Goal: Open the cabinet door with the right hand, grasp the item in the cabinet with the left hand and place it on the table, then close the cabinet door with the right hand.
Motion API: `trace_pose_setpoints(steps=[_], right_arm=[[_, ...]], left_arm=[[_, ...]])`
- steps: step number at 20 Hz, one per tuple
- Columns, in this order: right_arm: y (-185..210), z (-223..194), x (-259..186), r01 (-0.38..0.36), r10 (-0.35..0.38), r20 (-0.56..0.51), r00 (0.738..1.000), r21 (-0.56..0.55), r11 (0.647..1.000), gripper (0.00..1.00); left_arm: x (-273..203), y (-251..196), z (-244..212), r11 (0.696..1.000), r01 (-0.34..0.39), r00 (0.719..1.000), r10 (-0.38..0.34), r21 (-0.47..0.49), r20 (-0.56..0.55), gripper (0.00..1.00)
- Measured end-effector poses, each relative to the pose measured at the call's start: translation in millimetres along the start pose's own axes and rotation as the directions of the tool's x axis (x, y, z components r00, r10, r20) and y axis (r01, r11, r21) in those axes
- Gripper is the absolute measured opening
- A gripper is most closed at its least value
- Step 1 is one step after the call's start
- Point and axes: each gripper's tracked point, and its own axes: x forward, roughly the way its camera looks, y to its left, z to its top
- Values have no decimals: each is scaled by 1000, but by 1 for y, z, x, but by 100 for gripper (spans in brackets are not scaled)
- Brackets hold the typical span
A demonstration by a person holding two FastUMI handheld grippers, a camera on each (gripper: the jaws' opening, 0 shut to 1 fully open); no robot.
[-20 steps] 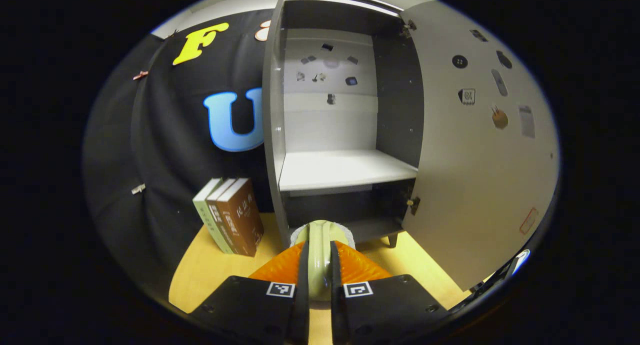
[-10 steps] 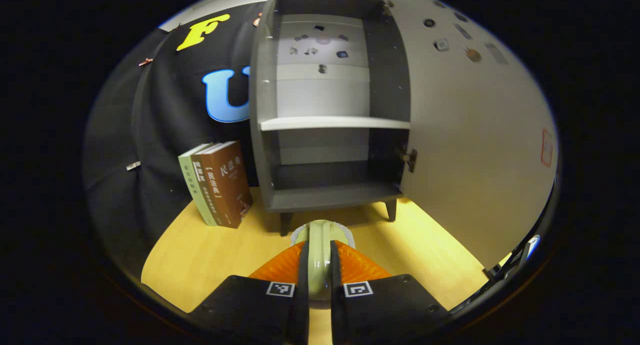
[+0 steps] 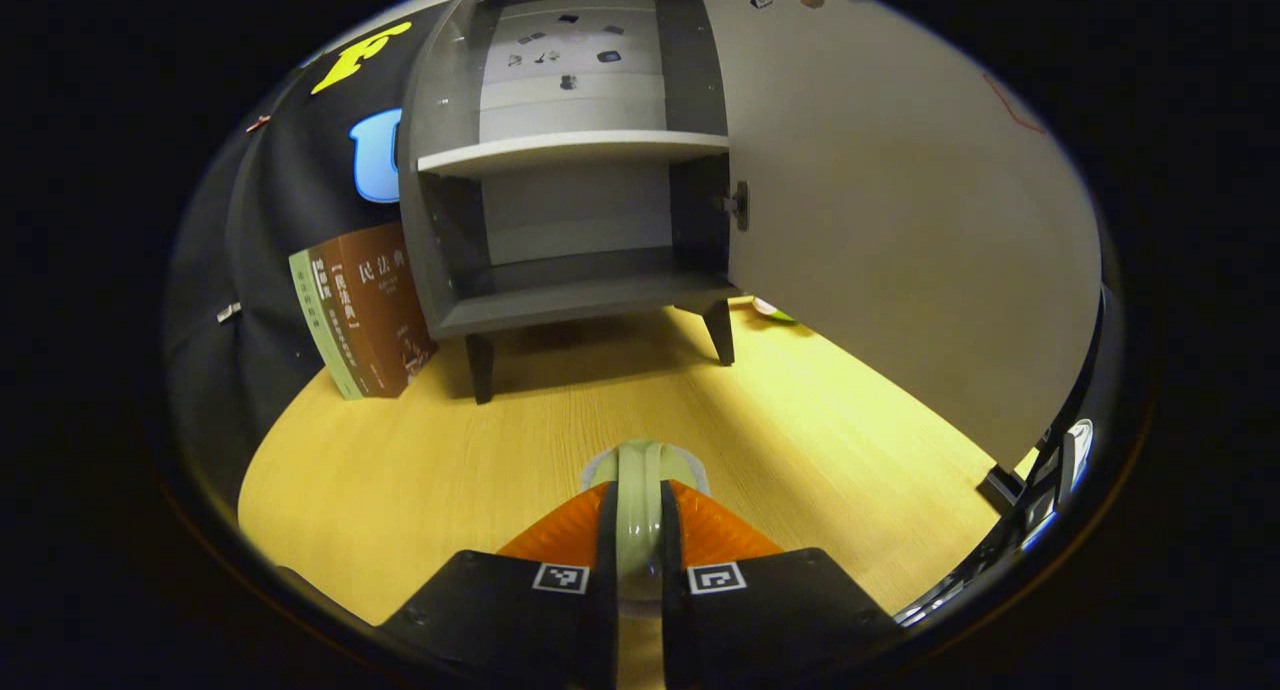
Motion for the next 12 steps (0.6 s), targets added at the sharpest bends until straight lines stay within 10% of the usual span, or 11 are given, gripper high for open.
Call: trace_pose_setpoints(steps=[8, 12], right_arm=[[0, -2, 5, -3, 3, -12, 1000, 5, 1000, 97], [3, -5, 5, -15, 15, -19, 1000, 5, 1000, 98]], left_arm=[[5, 4, -36, 998, -26, 998, 21, -65, -63, 23], [3, 0, -32, 998, -2, 998, -2, -64, -60, 41]])
